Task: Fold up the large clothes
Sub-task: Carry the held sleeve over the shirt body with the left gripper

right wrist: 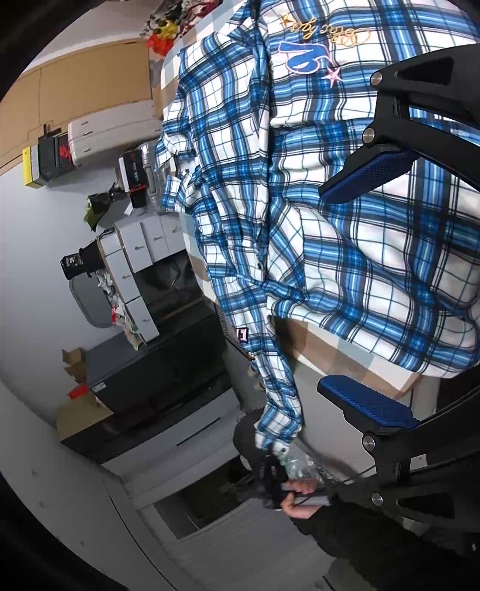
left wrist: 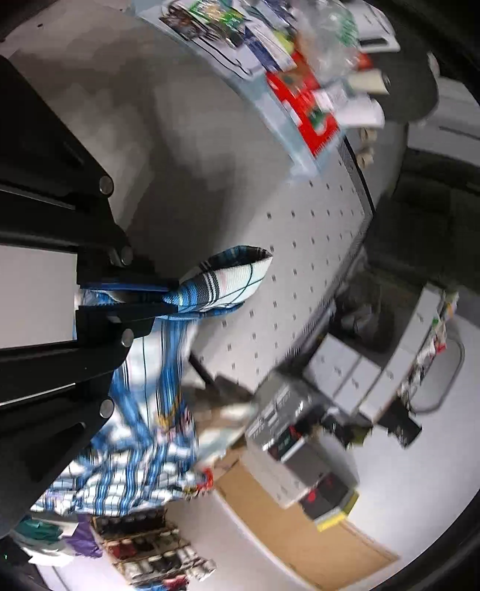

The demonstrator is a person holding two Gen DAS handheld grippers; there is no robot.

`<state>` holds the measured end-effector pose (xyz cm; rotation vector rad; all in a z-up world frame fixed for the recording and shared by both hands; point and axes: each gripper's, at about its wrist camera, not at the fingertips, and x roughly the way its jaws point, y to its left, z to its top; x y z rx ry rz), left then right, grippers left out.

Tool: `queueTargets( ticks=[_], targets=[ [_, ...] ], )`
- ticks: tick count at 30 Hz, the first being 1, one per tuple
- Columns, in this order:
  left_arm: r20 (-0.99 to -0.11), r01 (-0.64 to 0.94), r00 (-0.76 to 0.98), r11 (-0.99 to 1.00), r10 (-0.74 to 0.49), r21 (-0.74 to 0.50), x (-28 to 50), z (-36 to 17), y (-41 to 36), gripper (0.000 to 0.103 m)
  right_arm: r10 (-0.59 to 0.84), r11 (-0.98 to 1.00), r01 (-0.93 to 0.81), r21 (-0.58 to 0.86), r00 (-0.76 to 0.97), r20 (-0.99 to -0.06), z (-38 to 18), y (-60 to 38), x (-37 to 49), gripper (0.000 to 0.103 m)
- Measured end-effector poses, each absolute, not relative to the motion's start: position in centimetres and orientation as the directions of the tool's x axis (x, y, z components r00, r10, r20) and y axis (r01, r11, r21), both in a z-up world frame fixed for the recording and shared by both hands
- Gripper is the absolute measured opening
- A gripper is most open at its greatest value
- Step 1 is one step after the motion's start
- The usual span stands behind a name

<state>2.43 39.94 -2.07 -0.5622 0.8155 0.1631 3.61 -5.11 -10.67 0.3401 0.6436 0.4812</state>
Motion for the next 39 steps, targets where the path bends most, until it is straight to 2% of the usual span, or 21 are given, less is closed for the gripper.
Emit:
queueTargets(
  ticks=[9,14,18,23,25,27,31,33,34,35,36,37,38,39],
  targets=[
    [-0.545,-0.066,0.770,0.808,-0.332,-0.585,9.3,7.1,28.0,0.000,0.537,0.825,-0.308,0.474,0.690,-0.486,-10.7,-5.5,3.8,0.095],
    [-0.491,0.114,0.739,0.805,-0.461,-0.582,13.7,11.8,18.0,0.000,0.491,0.837,-0.248,0.488,0.736,-0.467,-10.2,-7.5,3.4,0.095],
    [-0.497,0.236,0.672,0.795,-0.549,-0.559,16.2,13.4,8.9,0.000,0.402,0.844,-0.107,0.525,0.774,-0.489,-10.1,-11.2,3.7,0.095],
    [-0.557,0.358,0.509,0.750,-0.656,-0.556,20.6,10.1,-3.6,0.000,0.271,0.836,0.074,0.544,0.806,-0.526,-10.6,-16.8,4.0,0.095],
    [-0.620,0.407,0.466,0.775,-0.631,-0.483,21.2,8.0,-8.6,0.000,0.248,0.825,0.130,0.550,0.791,-0.560,-11.4,-19.0,4.4,0.094],
    [-0.671,0.466,0.364,0.750,-0.646,-0.470,21.4,4.0,-13.4,0.000,0.201,0.817,0.208,0.538,0.772,-0.603,-12.4,-21.3,4.5,0.094],
    [-0.735,0.474,0.179,0.712,-0.654,-0.518,20.9,-3.3,-17.4,0.000,0.187,0.745,0.318,0.587,0.745,-0.641,-14.9,-25.5,4.3,0.094],
    [-0.757,0.510,0.157,0.709,-0.634,-0.488,20.0,-5.1,-17.2,0.005,0.229,0.697,0.335,0.634,0.733,-0.640,-15.9,-26.4,4.3,0.094],
    [-0.757,0.513,0.141,0.701,-0.638,-0.495,19.9,-5.3,-17.2,0.011,0.249,0.689,0.329,0.646,0.729,-0.637,-16.1,-26.5,4.4,0.094],
    [-0.761,0.507,0.125,0.700,-0.637,-0.502,19.7,-5.9,-15.8,0.029,0.261,0.693,0.323,0.644,0.721,-0.642,-16.3,-26.3,4.5,0.094],
    [-0.760,0.502,0.118,0.699,-0.639,-0.510,19.8,-6.1,-14.9,0.041,0.259,0.701,0.322,0.637,0.717,-0.647,-16.2,-26.0,4.7,0.094],
    [-0.749,0.501,0.113,0.688,-0.653,-0.525,19.8,-6.3,-13.3,0.066,0.260,0.706,0.313,0.635,0.719,-0.645,-16.0,-25.6,4.7,0.094],
    [-0.744,0.514,0.113,0.680,-0.658,-0.523,19.6,-6.2,-11.0,0.075,0.266,0.710,0.301,0.637,0.723,-0.638,-15.8,-25.3,4.9,0.094],
    [-0.739,0.533,0.125,0.673,-0.662,-0.513,20.1,-6.1,-9.5,0.075,0.265,0.715,0.293,0.634,0.726,-0.635,-15.6,-25.0,4.9,0.094]
  ],
)
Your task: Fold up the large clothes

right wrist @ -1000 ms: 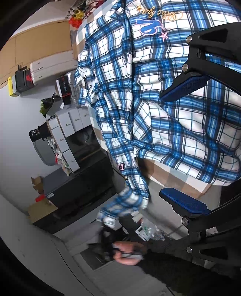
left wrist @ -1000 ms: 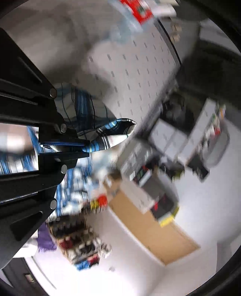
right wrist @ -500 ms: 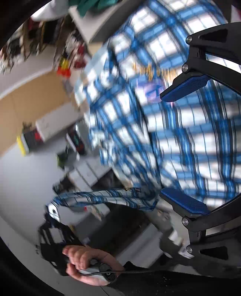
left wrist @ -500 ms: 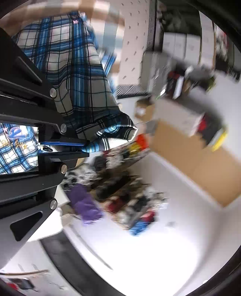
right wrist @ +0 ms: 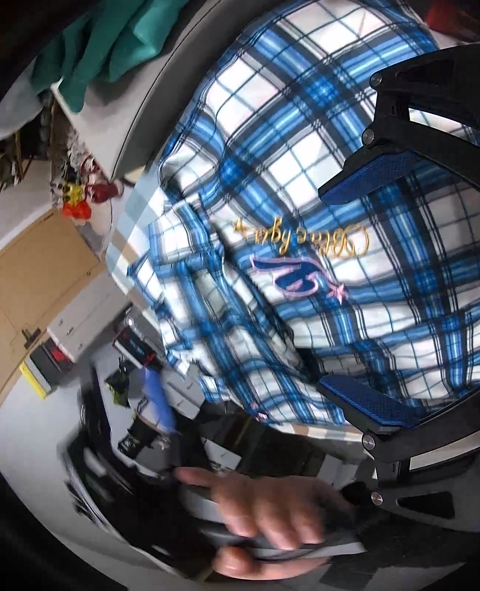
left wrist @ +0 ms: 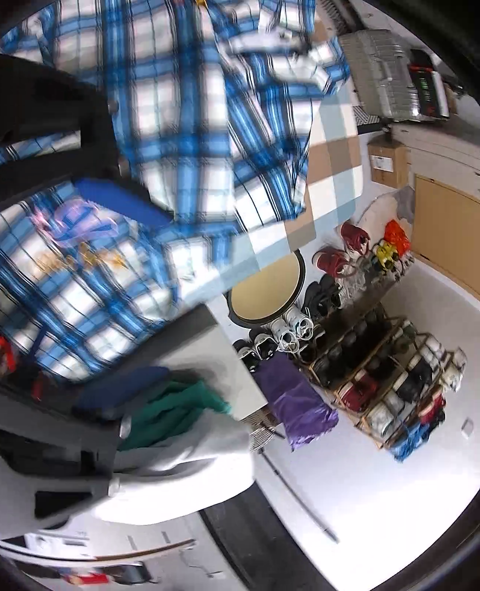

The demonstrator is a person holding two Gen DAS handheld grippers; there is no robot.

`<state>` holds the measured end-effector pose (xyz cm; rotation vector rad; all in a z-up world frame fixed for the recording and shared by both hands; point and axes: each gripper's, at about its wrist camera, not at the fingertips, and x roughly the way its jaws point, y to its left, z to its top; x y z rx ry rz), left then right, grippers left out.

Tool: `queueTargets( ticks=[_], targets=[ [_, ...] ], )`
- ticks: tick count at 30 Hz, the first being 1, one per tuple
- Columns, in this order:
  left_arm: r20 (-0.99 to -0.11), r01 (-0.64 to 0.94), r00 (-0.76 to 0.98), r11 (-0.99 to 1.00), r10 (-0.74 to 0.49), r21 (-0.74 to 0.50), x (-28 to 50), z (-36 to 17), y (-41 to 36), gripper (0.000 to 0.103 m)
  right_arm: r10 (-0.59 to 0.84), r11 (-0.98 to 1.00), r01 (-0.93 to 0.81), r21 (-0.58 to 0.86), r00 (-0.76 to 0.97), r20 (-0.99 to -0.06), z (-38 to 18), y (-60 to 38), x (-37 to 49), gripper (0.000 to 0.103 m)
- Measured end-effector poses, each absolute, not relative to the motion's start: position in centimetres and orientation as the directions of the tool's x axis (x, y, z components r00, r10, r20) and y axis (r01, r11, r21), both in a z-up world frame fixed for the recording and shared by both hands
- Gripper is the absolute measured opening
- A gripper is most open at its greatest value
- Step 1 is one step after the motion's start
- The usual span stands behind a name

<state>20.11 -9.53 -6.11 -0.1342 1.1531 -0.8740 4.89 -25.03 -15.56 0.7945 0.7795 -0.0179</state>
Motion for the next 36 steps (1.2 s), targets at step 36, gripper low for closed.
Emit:
queueTargets(
  ticks=[36],
  targets=[
    [-0.745,0.041,0.622,0.961,-0.239,-0.274,4.1,-10.1,18.6,0.077,0.218,0.967,-0.243,0.082,0.611,-0.761,-8.7,-2.1,29.1,0.083]
  ],
)
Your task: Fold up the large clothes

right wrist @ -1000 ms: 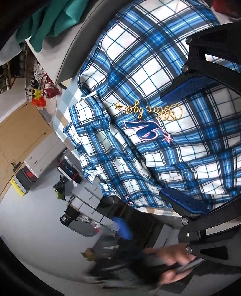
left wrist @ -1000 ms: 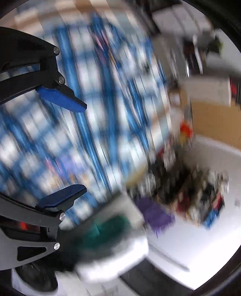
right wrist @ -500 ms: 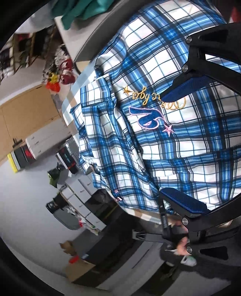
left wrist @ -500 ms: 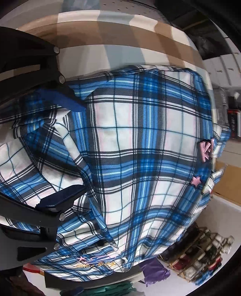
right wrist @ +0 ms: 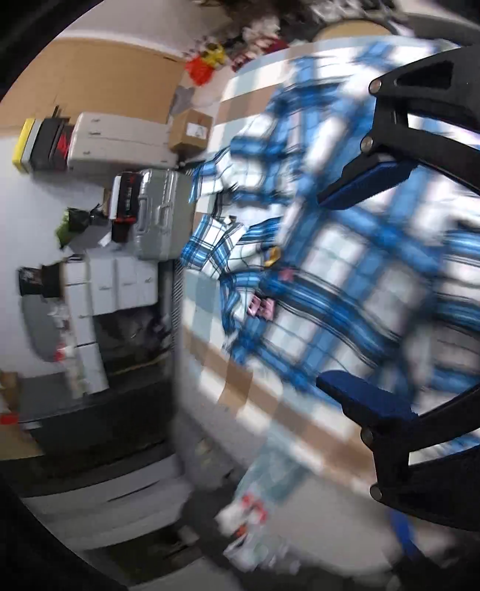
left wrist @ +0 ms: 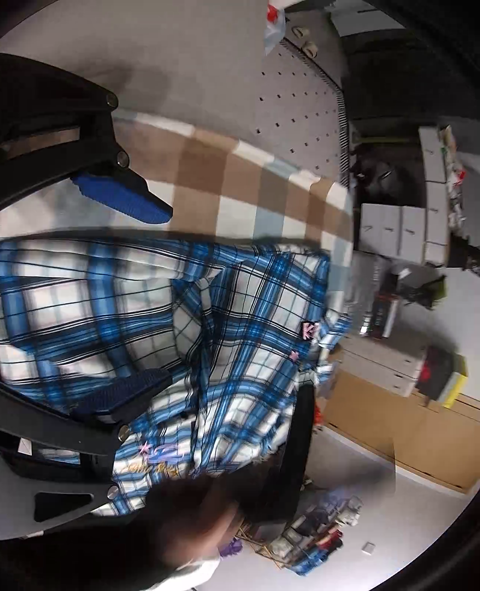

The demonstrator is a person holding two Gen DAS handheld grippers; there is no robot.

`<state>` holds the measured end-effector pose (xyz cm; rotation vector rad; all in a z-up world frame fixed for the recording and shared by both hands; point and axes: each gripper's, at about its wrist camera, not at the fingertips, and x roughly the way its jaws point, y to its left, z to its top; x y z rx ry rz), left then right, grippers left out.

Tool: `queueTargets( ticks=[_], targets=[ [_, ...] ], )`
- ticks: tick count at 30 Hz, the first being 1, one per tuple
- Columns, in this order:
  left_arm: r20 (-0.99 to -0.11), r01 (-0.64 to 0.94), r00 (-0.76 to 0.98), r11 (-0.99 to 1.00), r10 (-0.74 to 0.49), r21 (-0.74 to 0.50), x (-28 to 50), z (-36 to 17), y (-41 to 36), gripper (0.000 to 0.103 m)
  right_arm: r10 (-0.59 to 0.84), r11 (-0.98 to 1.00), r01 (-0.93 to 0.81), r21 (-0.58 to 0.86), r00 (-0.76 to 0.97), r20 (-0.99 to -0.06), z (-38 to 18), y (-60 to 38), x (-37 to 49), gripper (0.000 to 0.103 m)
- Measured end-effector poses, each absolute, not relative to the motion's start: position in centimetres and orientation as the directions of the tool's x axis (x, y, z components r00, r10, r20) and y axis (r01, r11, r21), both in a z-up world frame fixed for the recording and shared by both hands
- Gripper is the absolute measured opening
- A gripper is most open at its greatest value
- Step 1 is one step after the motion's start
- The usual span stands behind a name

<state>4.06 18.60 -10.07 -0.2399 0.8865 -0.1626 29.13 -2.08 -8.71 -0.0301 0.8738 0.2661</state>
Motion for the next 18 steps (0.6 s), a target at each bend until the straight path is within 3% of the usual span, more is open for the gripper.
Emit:
queueTargets(
  ticks=[2,3,4,6,9,12,13,15,18],
  targets=[
    [-0.699,0.004,0.676,0.949,-0.235,-0.316,3.6,-10.0,19.8,0.077,0.218,0.965,-0.241,0.101,0.526,-0.822,-11.9,-0.1,32.9,0.060],
    [-0.679,0.004,0.692,0.942,-0.245,-0.336,3.6,-10.0,20.3,0.077,0.198,0.970,-0.222,0.102,0.475,-0.857,-13.8,0.6,34.8,0.040],
    [-0.673,0.014,0.692,0.937,-0.261,-0.349,4.4,-10.0,20.2,0.077,0.156,0.978,-0.194,0.074,0.451,-0.879,-15.2,1.0,36.4,0.038],
    [-0.662,0.052,0.683,0.925,-0.309,-0.377,4.9,-9.8,20.7,0.077,0.066,0.989,-0.150,0.002,0.421,-0.905,-17.4,1.7,38.3,0.038],
    [-0.651,0.078,0.702,0.939,-0.290,-0.335,4.8,-9.1,21.0,0.077,0.053,0.995,-0.098,0.013,0.411,-0.910,-19.1,1.9,39.7,0.040],
    [-0.674,0.097,0.722,0.988,-0.154,-0.122,4.9,-9.1,19.3,0.077,0.028,0.996,-0.088,-0.006,0.380,-0.925,-19.2,2.3,40.7,0.040],
    [-0.677,0.096,0.722,0.990,-0.143,-0.107,3.9,-9.1,19.6,0.077,0.021,0.997,-0.082,-0.008,0.353,-0.935,-19.0,2.4,41.2,0.037],
    [-0.682,0.086,0.701,0.974,-0.208,-0.209,4.2,-9.3,20.7,0.077,0.077,0.996,-0.078,0.052,0.361,-0.930,-17.6,2.5,41.4,0.031],
    [-0.657,0.051,0.701,0.938,-0.278,-0.342,3.9,-9.1,22.6,0.077,0.157,0.986,-0.120,0.116,0.431,-0.889,-15.0,3.5,41.1,0.046]
  ],
)
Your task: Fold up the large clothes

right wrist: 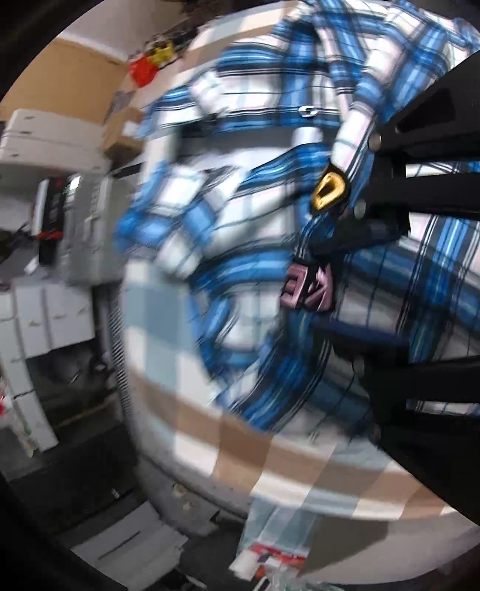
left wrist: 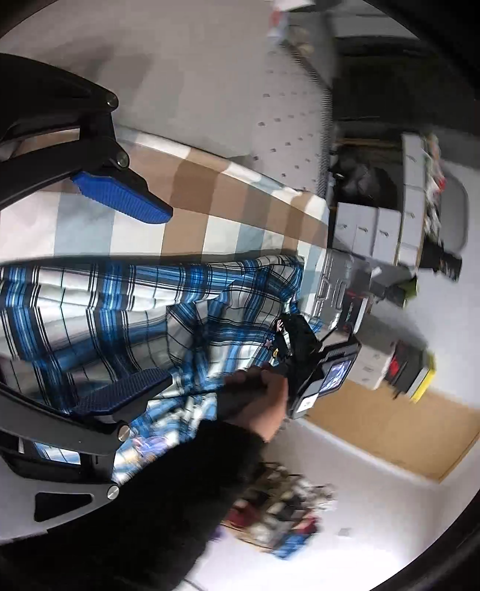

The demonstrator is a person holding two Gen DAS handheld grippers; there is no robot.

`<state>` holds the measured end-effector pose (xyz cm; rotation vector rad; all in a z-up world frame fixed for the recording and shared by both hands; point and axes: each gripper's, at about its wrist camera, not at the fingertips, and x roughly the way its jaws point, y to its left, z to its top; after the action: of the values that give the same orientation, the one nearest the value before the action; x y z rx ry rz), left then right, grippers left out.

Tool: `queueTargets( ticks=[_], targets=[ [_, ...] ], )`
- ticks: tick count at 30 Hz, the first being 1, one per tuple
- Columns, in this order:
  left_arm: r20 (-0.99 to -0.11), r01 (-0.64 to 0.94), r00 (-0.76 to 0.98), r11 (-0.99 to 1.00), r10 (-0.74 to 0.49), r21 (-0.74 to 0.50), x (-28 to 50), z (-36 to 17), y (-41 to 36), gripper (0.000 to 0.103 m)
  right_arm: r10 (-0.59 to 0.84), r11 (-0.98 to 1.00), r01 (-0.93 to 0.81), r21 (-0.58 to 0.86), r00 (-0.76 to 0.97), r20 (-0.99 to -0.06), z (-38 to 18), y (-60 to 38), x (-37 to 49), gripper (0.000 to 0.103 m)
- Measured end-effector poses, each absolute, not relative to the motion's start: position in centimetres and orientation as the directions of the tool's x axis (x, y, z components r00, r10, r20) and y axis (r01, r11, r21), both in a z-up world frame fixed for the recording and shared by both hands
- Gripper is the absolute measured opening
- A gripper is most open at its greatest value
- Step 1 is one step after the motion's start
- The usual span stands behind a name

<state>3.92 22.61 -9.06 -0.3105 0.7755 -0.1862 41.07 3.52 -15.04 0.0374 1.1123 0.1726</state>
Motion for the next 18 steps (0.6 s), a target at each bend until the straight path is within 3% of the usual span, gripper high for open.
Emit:
queueTargets(
  ticks=[5,11,16,18],
  targets=[
    [-0.645,0.019,0.735,0.956,-0.212,-0.292,3.8,-8.8,23.0,0.077,0.169,0.982,-0.153,0.109,0.473,-0.865,-15.2,5.1,41.2,0.059],
    [-0.662,0.032,0.704,0.943,-0.257,-0.331,4.0,-9.6,23.0,0.077,0.060,0.988,-0.155,0.002,0.374,-0.925,-18.4,5.8,41.1,0.057],
    [-0.650,0.046,0.703,0.930,-0.289,-0.364,3.4,-9.2,22.8,0.077,0.191,0.976,-0.189,0.106,0.525,-0.829,-13.3,4.7,38.1,0.058],
    [-0.654,0.048,0.705,0.938,-0.275,-0.343,3.4,-9.2,22.5,0.077,0.245,0.968,-0.194,0.161,0.577,-0.779,-11.1,4.1,37.5,0.063]
  ],
)
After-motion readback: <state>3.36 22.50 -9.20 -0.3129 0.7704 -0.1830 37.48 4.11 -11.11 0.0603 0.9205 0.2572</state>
